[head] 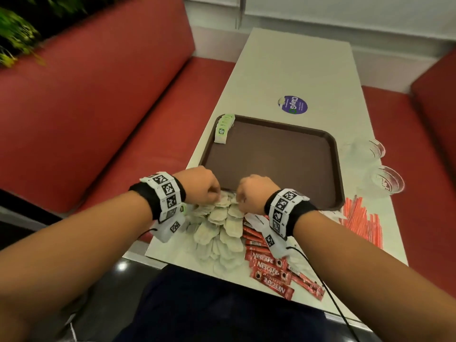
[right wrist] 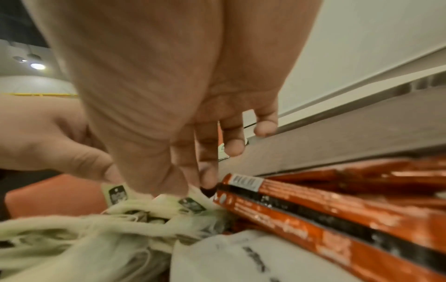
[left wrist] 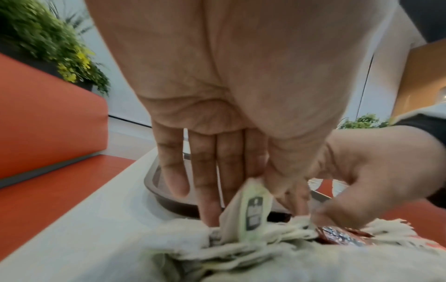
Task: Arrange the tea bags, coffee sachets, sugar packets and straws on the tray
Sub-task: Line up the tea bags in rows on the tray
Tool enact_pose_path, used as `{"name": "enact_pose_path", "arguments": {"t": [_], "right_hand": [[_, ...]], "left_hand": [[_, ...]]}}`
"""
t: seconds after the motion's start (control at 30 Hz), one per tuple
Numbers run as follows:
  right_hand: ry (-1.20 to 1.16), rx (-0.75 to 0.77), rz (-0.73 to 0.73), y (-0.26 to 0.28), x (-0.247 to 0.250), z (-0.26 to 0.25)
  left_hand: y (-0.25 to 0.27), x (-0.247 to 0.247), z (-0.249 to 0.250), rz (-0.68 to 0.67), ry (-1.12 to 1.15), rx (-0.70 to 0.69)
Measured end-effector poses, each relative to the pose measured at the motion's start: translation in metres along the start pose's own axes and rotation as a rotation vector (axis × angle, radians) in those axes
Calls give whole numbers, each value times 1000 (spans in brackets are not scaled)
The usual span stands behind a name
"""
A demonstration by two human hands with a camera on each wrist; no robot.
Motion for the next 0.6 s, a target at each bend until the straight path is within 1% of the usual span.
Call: {"name": "enact_pose_path", "arguments": {"t": [0.1,0.23,0.37,0.47,0.6], "right_hand": [[-63,-59,122,12,18,5],[-278,-150,298,25,42,12],[-443,-190,413,29,55,15],[-556,-190,474,29,64,13],[-639,-190,558,28,78,15]], "left_hand": [[4,18,3,104,-28,32],[12,46,9,244,24,80],[20,73,27,364,101,54],[20,84,34,405,120,35],[15,92,35,436,104,20]]}}
Point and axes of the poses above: each hand's wrist, its own y-axis away from the middle knuckle, its own x-axis out of the back of the hand, z = x × y, the point moved 9 cm from there along -y, towards the middle knuckle, and after that the axes turned 13 degrees about z, right-handed, at the moved point
